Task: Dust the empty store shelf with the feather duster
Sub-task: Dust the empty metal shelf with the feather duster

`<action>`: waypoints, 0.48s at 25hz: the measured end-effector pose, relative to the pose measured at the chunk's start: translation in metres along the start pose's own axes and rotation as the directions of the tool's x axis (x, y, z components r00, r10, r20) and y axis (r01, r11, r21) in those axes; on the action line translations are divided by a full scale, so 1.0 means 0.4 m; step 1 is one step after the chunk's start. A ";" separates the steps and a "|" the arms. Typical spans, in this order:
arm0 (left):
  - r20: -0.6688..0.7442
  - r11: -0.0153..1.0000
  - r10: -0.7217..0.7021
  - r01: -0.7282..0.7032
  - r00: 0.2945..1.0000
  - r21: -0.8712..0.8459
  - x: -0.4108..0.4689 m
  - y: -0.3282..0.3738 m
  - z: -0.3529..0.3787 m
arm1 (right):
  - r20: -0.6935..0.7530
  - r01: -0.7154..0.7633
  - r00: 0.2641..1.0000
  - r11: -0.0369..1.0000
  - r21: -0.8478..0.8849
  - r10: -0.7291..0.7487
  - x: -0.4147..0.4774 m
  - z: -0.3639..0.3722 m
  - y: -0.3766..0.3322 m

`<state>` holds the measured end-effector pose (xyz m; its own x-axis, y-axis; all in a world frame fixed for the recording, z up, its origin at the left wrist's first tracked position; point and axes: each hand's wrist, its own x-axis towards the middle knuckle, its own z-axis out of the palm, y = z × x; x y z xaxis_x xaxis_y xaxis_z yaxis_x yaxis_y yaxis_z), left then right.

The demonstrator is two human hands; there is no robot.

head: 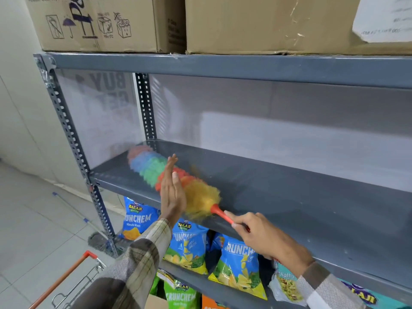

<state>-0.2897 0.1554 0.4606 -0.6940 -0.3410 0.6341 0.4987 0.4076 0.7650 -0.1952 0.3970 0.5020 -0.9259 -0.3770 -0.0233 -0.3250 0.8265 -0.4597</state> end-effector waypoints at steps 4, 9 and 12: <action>0.087 0.999 -0.017 0.014 0.996 0.033 -0.018 -0.015 0.034 | -0.023 -0.061 0.998 0.998 -0.021 0.061 0.003 -0.033 0.044; 0.114 0.996 -0.027 0.017 0.993 0.086 -0.015 -0.037 0.029 | -0.085 -0.138 0.987 0.990 -0.010 0.137 0.007 -0.060 0.087; 0.146 0.995 -0.029 0.015 0.989 0.094 -0.015 -0.031 0.028 | -0.116 -0.185 0.976 0.983 0.010 0.184 0.012 -0.059 0.103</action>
<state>-0.2975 0.1619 0.4459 -0.7764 -0.2252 0.5886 0.4370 0.4806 0.7603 -0.2175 0.4393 0.5038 -0.9859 -0.1673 -0.0049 -0.1467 0.8778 -0.4560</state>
